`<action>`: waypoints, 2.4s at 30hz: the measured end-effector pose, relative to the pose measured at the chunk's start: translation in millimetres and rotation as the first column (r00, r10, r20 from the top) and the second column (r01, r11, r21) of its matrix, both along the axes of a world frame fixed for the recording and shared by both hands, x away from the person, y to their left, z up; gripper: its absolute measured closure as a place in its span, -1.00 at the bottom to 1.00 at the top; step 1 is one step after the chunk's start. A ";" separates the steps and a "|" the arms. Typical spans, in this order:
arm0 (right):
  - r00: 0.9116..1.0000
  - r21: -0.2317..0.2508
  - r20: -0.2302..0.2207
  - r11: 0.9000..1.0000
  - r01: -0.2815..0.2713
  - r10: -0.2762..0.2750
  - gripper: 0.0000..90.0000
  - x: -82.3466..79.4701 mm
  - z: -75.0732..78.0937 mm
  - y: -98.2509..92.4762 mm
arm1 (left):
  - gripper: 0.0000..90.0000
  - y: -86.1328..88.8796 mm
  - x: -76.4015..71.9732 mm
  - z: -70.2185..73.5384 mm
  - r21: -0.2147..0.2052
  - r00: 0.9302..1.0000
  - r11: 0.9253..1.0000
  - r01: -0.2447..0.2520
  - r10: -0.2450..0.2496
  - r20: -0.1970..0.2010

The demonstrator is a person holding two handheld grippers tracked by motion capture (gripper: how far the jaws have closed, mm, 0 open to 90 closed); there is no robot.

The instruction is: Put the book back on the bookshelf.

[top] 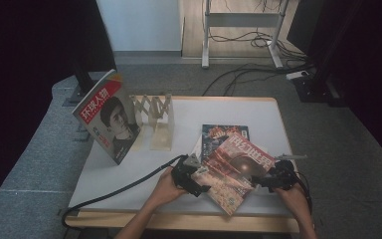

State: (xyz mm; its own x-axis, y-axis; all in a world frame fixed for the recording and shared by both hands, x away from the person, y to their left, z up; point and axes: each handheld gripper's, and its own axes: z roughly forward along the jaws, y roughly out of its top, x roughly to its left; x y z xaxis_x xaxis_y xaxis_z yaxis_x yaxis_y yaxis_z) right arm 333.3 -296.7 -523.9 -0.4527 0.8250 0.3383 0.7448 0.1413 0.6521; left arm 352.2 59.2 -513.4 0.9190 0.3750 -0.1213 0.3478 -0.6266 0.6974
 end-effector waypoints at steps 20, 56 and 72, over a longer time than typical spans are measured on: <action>0.988 -0.102 0.148 0.993 0.054 -0.039 0.25 16.4 24.6 0.3 | -1.00 -0.2 -0.7 -0.6 0.006 1.000 1.000 0.004 -0.004 0.011; 0.933 -0.108 0.350 0.993 -0.048 0.083 0.79 12.8 92.5 40.2 | -0.84 21.2 9.8 1.4 -0.025 1.000 1.000 0.007 -0.007 -0.015; 0.893 -0.111 0.424 0.987 -0.114 0.151 0.78 -1.9 117.8 51.8 | -0.20 21.7 20.9 1.2 -0.123 0.998 0.991 0.053 -0.054 -0.011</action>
State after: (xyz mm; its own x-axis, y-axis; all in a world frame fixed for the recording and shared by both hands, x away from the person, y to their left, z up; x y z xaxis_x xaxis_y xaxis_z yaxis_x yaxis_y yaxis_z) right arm 331.4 -244.9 -406.1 -0.6455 0.7634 0.0210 0.3655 0.2848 0.8862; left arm 373.1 80.9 -512.1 0.9353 0.3067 -0.1764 0.3262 -0.5544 0.7657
